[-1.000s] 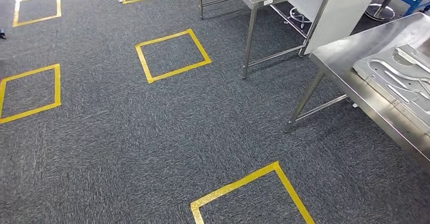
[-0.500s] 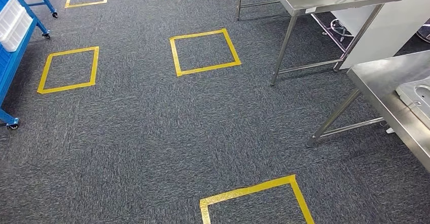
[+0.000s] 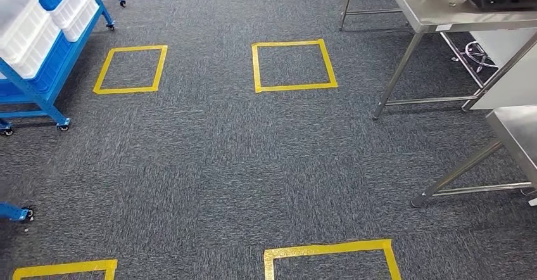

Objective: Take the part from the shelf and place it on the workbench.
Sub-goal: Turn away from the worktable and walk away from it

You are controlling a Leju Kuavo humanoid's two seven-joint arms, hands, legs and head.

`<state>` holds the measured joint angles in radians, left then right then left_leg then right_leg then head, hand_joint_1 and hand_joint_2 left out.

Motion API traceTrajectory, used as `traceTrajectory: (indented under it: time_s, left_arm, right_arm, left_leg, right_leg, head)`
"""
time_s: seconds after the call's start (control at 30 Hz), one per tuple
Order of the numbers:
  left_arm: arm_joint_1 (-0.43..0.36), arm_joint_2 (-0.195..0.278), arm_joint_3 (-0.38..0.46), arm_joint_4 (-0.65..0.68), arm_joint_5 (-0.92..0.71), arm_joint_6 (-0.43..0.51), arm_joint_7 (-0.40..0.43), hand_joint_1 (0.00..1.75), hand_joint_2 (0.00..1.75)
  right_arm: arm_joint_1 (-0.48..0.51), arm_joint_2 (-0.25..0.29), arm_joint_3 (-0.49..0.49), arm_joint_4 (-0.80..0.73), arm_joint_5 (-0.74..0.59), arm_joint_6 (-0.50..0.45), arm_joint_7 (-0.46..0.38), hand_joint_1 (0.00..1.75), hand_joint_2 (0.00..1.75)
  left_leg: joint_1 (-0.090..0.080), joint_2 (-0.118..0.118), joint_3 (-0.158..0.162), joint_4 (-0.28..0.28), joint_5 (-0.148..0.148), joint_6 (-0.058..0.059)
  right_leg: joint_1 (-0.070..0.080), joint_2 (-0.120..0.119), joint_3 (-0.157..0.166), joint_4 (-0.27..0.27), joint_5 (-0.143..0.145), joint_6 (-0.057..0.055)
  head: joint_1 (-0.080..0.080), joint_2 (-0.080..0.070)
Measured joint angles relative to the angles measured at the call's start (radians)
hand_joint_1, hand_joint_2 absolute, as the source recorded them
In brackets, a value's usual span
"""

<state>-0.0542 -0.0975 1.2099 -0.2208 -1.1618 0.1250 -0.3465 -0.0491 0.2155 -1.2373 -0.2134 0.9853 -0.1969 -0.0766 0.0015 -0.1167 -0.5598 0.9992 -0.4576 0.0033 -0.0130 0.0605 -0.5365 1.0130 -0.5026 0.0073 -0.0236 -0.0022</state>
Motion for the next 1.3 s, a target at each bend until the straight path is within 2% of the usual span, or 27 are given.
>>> traceTrajectory:
  time_s: [0.03, 0.1, 0.13, 0.2, 0.23, 0.27, 0.3, 0.33, 0.37, 0.43, 0.47, 0.53, 0.57, 0.63, 0.7, 0.73, 0.77, 0.8, 0.83, 0.87, 0.93, 1.0, 1.07, 1.13, 1.2, 1.27, 1.3]
  left_arm:
    - [0.001, -0.006, 0.002, 0.000, 0.008, 0.001, -0.002, 0.00, 0.00]
    - [0.006, -0.012, 0.011, 0.000, 0.029, 0.002, -0.008, 0.00, 0.00]
    - [0.007, -0.013, 0.018, 0.000, 0.041, 0.003, -0.012, 0.00, 0.00]
    - [0.006, -0.014, 0.035, 0.000, 0.068, 0.007, -0.023, 0.00, 0.00]
    - [0.005, -0.015, 0.045, 0.000, 0.082, 0.010, -0.031, 0.00, 0.00]
    - [0.006, -0.015, 0.055, 0.000, 0.095, 0.012, -0.041, 0.00, 0.00]
    - [0.008, -0.015, 0.065, 0.000, 0.108, 0.013, -0.052, 0.00, 0.00]
    - [0.010, -0.015, 0.075, 0.000, 0.120, 0.014, -0.064, 0.00, 0.00]
    - [0.011, -0.015, 0.085, -0.001, 0.133, 0.013, -0.077, 0.00, 0.00]
    - [0.010, -0.015, 0.105, -0.004, 0.155, 0.013, -0.097, 0.00, 0.00]
    - [0.009, -0.015, 0.115, -0.006, 0.165, 0.012, -0.104, 0.00, 0.00]
    - [0.009, -0.015, 0.134, -0.008, 0.185, 0.013, -0.112, 0.00, 0.00]
    - [0.011, -0.016, 0.145, -0.009, 0.196, 0.015, -0.114, 0.00, 0.00]
    - [0.012, -0.018, 0.167, -0.012, 0.216, 0.021, -0.113, 0.00, 0.00]
    - [0.009, -0.019, 0.185, -0.015, 0.233, 0.027, -0.111, 0.00, 0.00]
    - [0.007, -0.019, 0.194, -0.017, 0.240, 0.029, -0.108, 0.00, 0.00]
    - [0.007, -0.019, 0.201, -0.018, 0.246, 0.032, -0.105, 0.00, 0.00]
    - [0.007, -0.020, 0.209, -0.018, 0.251, 0.034, -0.101, 0.00, 0.00]
    - [0.007, -0.021, 0.216, -0.019, 0.256, 0.037, -0.097, 0.00, 0.00]
    - [0.007, -0.022, 0.223, -0.019, 0.261, 0.039, -0.092, 0.00, 0.00]
    - [0.006, -0.025, 0.235, -0.020, 0.269, 0.043, -0.084, 0.00, 0.00]
    - [0.003, -0.026, 0.244, -0.021, 0.274, 0.047, -0.080, 0.00, 0.00]
    - [0.003, -0.025, 0.253, -0.023, 0.272, 0.050, -0.079, 0.00, 0.00]
    - [0.003, -0.023, 0.255, -0.025, 0.251, 0.044, -0.080, 0.00, 0.00]
    - [-0.003, -0.017, 0.250, -0.025, 0.224, 0.034, -0.081, 0.00, 0.00]
    - [-0.009, -0.013, 0.247, -0.025, 0.212, 0.027, -0.082, 0.00, 0.00]
    - [-0.009, -0.012, 0.247, -0.025, 0.210, 0.025, -0.083, 0.00, 0.00]
  right_arm:
    - [0.000, -0.001, 0.006, 0.000, 0.012, 0.000, -0.002, 0.00, 0.00]
    - [0.003, -0.002, 0.017, 0.000, 0.034, 0.002, -0.008, 0.00, 0.00]
    - [0.007, -0.002, 0.022, 0.000, 0.043, 0.002, -0.012, 0.00, 0.00]
    - [0.017, -0.003, 0.032, -0.001, 0.062, 0.003, -0.018, 0.00, 0.00]
    - [0.021, -0.003, 0.038, -0.001, 0.073, 0.005, -0.020, 0.00, 0.00]
    - [0.025, -0.003, 0.043, -0.001, 0.084, 0.007, -0.021, 0.00, 0.00]
    - [0.027, -0.004, 0.049, -0.001, 0.095, 0.010, -0.022, 0.00, 0.00]
    - [0.029, -0.004, 0.056, -0.001, 0.106, 0.014, -0.023, 0.00, 0.00]
    - [0.030, -0.004, 0.062, -0.001, 0.117, 0.017, -0.024, 0.00, 0.00]
    - [0.033, -0.004, 0.074, -0.001, 0.137, 0.020, -0.029, 0.00, 0.00]
    - [0.035, -0.004, 0.080, -0.001, 0.146, 0.021, -0.032, 0.00, 0.00]
    - [0.036, -0.004, 0.093, -0.001, 0.165, 0.022, -0.039, 0.00, 0.00]
    - [0.037, -0.005, 0.100, -0.002, 0.176, 0.024, -0.044, 0.00, 0.00]
    - [0.042, -0.006, 0.115, -0.003, 0.198, 0.028, -0.054, 0.00, 0.00]
    - [0.051, -0.008, 0.129, -0.003, 0.217, 0.032, -0.063, 0.00, 0.00]
    - [0.056, -0.009, 0.135, -0.004, 0.226, 0.033, -0.067, 0.00, 0.00]
    - [0.060, -0.011, 0.140, -0.004, 0.234, 0.034, -0.070, 0.00, 0.00]
    - [0.063, -0.012, 0.145, -0.004, 0.242, 0.035, -0.073, 0.00, 0.00]
    - [0.066, -0.014, 0.151, -0.004, 0.251, 0.036, -0.075, 0.00, 0.00]
    - [0.068, -0.016, 0.156, -0.004, 0.259, 0.037, -0.076, 0.00, 0.00]
    - [0.072, -0.019, 0.164, -0.004, 0.272, 0.039, -0.077, 0.00, 0.00]
    - [0.073, -0.020, 0.170, -0.004, 0.278, 0.041, -0.079, 0.00, 0.00]
    - [0.074, -0.022, 0.176, -0.004, 0.274, 0.045, -0.086, 0.00, 0.00]
    - [0.072, -0.027, 0.175, -0.006, 0.248, 0.055, -0.109, 0.00, 0.00]
    - [0.068, -0.032, 0.166, -0.007, 0.217, 0.067, -0.131, 0.00, 0.00]
    - [0.062, -0.036, 0.156, -0.008, 0.205, 0.071, -0.137, 0.00, 0.00]
    - [0.059, -0.038, 0.152, -0.008, 0.203, 0.071, -0.137, 0.00, 0.00]
  left_leg:
    - [0.002, -0.008, -0.003, -0.002, 0.001, -0.006]
    - [0.002, 0.019, -0.014, 0.020, -0.016, -0.016]
    - [0.002, 0.046, -0.031, 0.059, -0.041, -0.020]
    - [0.002, 0.094, -0.091, 0.189, -0.112, -0.027]
    - [0.003, 0.102, -0.119, 0.251, -0.139, -0.030]
    - [0.004, 0.105, -0.134, 0.285, -0.147, -0.032]
    - [0.005, 0.108, -0.129, 0.280, -0.135, -0.032]
    - [0.005, 0.115, -0.101, 0.233, -0.107, -0.031]
    - [0.004, 0.130, -0.059, 0.160, -0.073, -0.028]
    - [-0.002, 0.165, 0.011, 0.032, -0.030, -0.019]
    - [-0.005, 0.174, 0.024, 0.004, -0.024, -0.013]
    - [-0.008, 0.159, 0.024, -0.006, -0.022, -0.002]
    - [-0.006, 0.149, 0.026, -0.010, -0.019, 0.004]
    - [0.000, 0.129, 0.032, -0.020, -0.010, 0.015]
    - [0.001, 0.108, 0.031, -0.022, -0.006, 0.021]
    - [0.000, 0.095, 0.029, -0.022, -0.005, 0.023]
    - [-0.001, 0.081, 0.028, -0.020, -0.005, 0.023]
    - [-0.001, 0.067, 0.028, -0.018, -0.006, 0.022]
    - [0.000, 0.051, 0.028, -0.015, -0.007, 0.021]
    - [0.001, 0.035, 0.029, -0.011, -0.009, 0.018]
    - [0.002, 0.008, 0.026, -0.003, -0.013, 0.010]
    - [0.004, -0.014, 0.016, 0.001, -0.012, -0.002]
    - [0.007, -0.027, 0.007, 0.003, -0.011, -0.015]
    - [0.007, 0.018, -0.011, 0.038, -0.034, -0.025]
    - [0.007, 0.082, -0.061, 0.145, -0.095, -0.031]
    - [0.009, 0.101, -0.115, 0.258, -0.142, -0.037]
    - [0.010, 0.104, -0.121, 0.276, -0.141, -0.037]
  right_leg:
    - [0.000, -0.010, 0.000, -0.002, 0.002, -0.007]
    - [-0.001, -0.031, 0.005, -0.011, 0.008, -0.022]
    - [-0.001, -0.044, 0.006, -0.015, 0.009, -0.028]
    - [0.004, -0.072, 0.007, -0.017, 0.008, -0.036]
    - [0.006, -0.087, 0.007, -0.017, 0.007, -0.038]
    - [0.008, -0.102, 0.007, -0.017, 0.006, -0.039]
    - [0.009, -0.116, 0.008, -0.017, 0.004, -0.039]
    - [0.010, -0.128, 0.009, -0.016, 0.003, -0.038]
    - [0.010, -0.140, 0.012, -0.016, 0.000, -0.036]
    - [0.014, -0.160, 0.018, -0.014, -0.005, -0.028]
    - [0.016, -0.168, 0.021, -0.013, -0.008, -0.023]
    - [0.016, -0.185, 0.027, -0.014, -0.011, -0.013]
    - [0.013, -0.182, 0.030, -0.012, -0.015, -0.007]
    - [0.009, -0.135, 0.014, 0.031, -0.049, 0.004]
    - [0.005, -0.078, -0.043, 0.150, -0.114, 0.010]
    - [0.003, -0.068, -0.077, 0.215, -0.140, 0.011]
    - [0.002, -0.065, -0.101, 0.260, -0.150, 0.013]
    - [0.001, -0.063, -0.110, 0.270, -0.139, 0.013]
    - [0.000, -0.060, -0.099, 0.238, -0.107, 0.013]
    - [-0.003, -0.050, -0.072, 0.174, -0.064, 0.013]
    - [-0.008, -0.004, -0.018, 0.051, -0.010, 0.010]
    - [-0.008, 0.021, -0.004, 0.012, -0.006, 0.003]
    - [-0.005, -0.004, -0.004, 0.008, 0.000, -0.010]
    - [-0.004, -0.032, -0.001, 0.000, 0.004, -0.026]
    - [-0.001, -0.061, -0.001, -0.005, 0.005, -0.037]
    - [0.004, -0.092, -0.002, -0.004, 0.003, -0.042]
    - [0.005, -0.107, -0.002, -0.004, 0.003, -0.042]
  head:
    - [0.000, 0.000]
    - [-0.001, 0.000]
    - [-0.003, 0.000]
    - [-0.005, 0.000]
    - [-0.005, 0.000]
    - [-0.005, 0.000]
    - [-0.005, 0.000]
    - [-0.005, 0.000]
    - [-0.005, 0.000]
    - [-0.004, 0.000]
    - [-0.004, 0.000]
    - [-0.003, 0.000]
    - [-0.004, 0.000]
    - [-0.003, 0.000]
    - [-0.003, 0.000]
    - [-0.003, 0.000]
    - [-0.003, 0.000]
    - [-0.003, 0.000]
    - [-0.003, 0.000]
    - [-0.003, 0.000]
    - [-0.003, 0.000]
    - [-0.004, 0.000]
    - [-0.004, 0.000]
    - [-0.006, 0.000]
    - [-0.009, 0.000]
    - [-0.009, 0.000]
    - [-0.009, 0.000]
